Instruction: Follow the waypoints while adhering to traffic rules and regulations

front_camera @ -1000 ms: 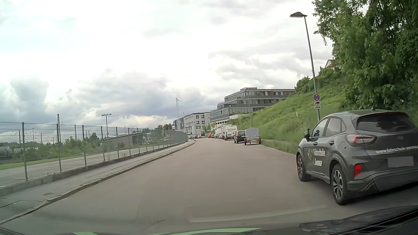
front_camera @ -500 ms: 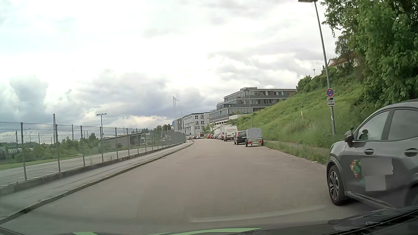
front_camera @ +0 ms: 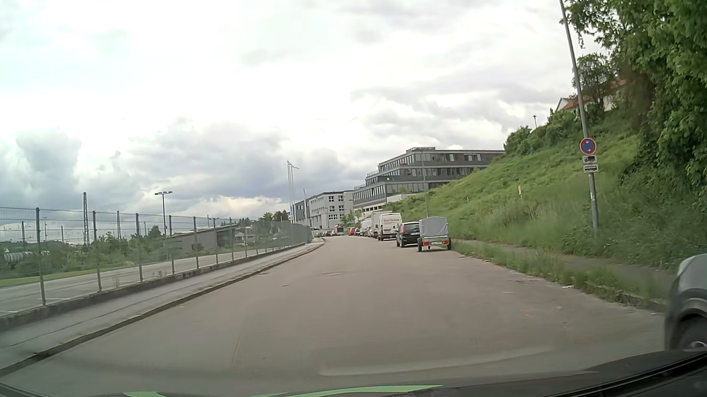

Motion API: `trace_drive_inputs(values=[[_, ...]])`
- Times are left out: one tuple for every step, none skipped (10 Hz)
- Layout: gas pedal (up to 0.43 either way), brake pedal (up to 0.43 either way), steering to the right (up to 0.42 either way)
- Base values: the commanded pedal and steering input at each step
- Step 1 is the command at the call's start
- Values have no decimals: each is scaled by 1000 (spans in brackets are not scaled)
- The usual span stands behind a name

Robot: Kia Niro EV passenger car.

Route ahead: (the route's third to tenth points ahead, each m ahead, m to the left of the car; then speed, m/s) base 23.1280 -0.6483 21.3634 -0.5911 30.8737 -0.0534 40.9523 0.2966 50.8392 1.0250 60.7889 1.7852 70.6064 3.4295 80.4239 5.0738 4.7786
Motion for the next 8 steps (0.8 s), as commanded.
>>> trace_drive_inputs(values=[[8,0,1],[8,0,1],[8,0,1],[8,0,1],[8,0,1],[0,0,1],[0,0,1],[0,0,1]])
